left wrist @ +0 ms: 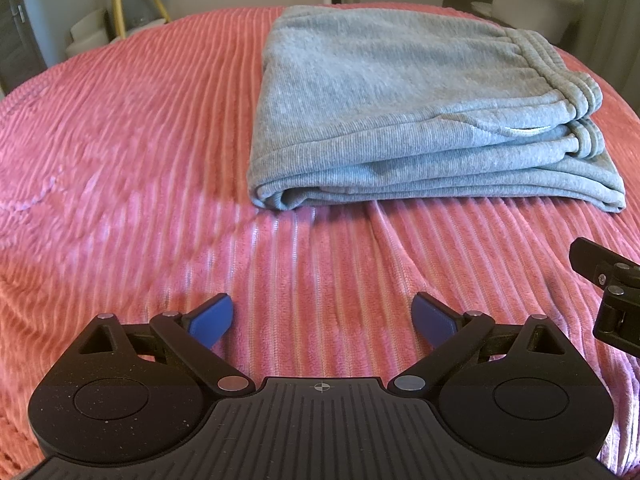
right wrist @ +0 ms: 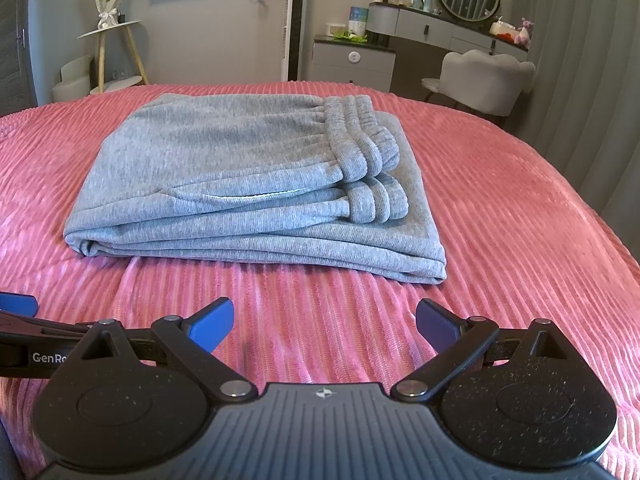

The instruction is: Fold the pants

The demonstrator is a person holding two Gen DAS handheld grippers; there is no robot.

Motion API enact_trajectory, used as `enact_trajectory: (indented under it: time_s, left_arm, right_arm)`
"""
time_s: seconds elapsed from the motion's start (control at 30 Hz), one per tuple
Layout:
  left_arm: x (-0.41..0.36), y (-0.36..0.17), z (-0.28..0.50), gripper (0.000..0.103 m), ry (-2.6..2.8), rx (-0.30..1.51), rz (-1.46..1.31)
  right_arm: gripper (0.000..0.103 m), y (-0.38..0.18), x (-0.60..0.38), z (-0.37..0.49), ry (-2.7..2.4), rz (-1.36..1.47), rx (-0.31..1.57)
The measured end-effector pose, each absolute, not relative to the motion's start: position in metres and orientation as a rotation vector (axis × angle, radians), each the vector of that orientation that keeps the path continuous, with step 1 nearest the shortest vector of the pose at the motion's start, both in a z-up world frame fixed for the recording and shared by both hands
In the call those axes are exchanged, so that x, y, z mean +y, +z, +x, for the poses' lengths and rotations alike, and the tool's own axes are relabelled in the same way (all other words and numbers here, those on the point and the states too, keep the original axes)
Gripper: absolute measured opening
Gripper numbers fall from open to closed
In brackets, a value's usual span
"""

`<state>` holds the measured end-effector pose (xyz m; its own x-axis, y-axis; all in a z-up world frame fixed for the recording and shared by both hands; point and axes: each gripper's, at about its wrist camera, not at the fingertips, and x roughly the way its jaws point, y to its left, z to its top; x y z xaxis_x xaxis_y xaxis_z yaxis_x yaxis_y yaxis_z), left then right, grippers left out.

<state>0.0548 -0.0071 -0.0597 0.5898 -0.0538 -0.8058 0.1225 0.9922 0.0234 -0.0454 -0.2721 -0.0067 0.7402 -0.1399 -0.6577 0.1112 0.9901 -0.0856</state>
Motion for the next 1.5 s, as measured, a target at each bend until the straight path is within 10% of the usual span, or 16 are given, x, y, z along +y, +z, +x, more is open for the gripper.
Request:
enact_trajectory:
  time_s: [1.5]
  left_arm:
    - [-0.0009, -0.058, 0.0589, 0.1, -0.115, 0.953, 0.031]
  right_arm:
    - [0.098, -0.006, -0.2708, -0.0442, -0.13, -0.057, 0.725]
